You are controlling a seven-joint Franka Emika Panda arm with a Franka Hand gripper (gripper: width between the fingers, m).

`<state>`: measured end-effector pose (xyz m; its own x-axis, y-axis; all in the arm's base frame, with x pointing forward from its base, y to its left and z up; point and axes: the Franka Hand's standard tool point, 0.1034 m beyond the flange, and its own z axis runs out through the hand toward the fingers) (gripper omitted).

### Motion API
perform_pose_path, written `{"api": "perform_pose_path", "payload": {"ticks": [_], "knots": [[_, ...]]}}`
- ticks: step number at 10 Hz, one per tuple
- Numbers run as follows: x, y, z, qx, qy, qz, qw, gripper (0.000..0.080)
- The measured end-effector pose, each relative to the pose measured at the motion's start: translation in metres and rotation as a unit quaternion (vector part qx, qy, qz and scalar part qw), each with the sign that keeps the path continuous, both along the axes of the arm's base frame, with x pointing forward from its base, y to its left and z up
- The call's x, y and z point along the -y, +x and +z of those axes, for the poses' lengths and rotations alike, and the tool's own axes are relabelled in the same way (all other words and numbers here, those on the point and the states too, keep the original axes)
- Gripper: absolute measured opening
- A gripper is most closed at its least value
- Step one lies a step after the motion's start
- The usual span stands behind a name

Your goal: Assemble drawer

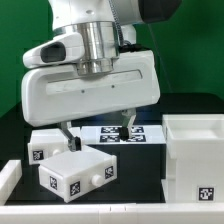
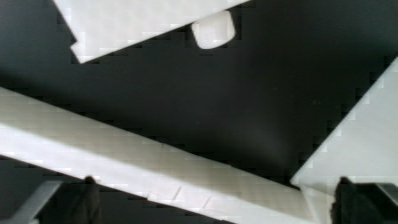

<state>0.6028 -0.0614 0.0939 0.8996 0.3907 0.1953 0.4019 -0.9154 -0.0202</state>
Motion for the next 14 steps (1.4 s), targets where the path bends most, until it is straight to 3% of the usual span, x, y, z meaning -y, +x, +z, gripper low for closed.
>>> {"api": "perform_pose_path", "payload": {"ticks": [2, 5, 8, 10, 14], "knots": [[0.003, -0.001, -0.004, -0.003, -0.001, 0.003, 1.0, 0.0649], [0.007, -0.008, -0.025, -0.002, -0.011, 0.048, 0.999, 0.0649], [0.007, -0.007, -0.024, -0.002, -0.011, 0.048, 0.999, 0.0649], [0.011, -0.007, -0.035, 0.006, -0.025, 0.091, 0.995, 0.0649], [0.001, -0.007, -0.031, -0.029, 0.006, -0.004, 1.0, 0.0649]]}}
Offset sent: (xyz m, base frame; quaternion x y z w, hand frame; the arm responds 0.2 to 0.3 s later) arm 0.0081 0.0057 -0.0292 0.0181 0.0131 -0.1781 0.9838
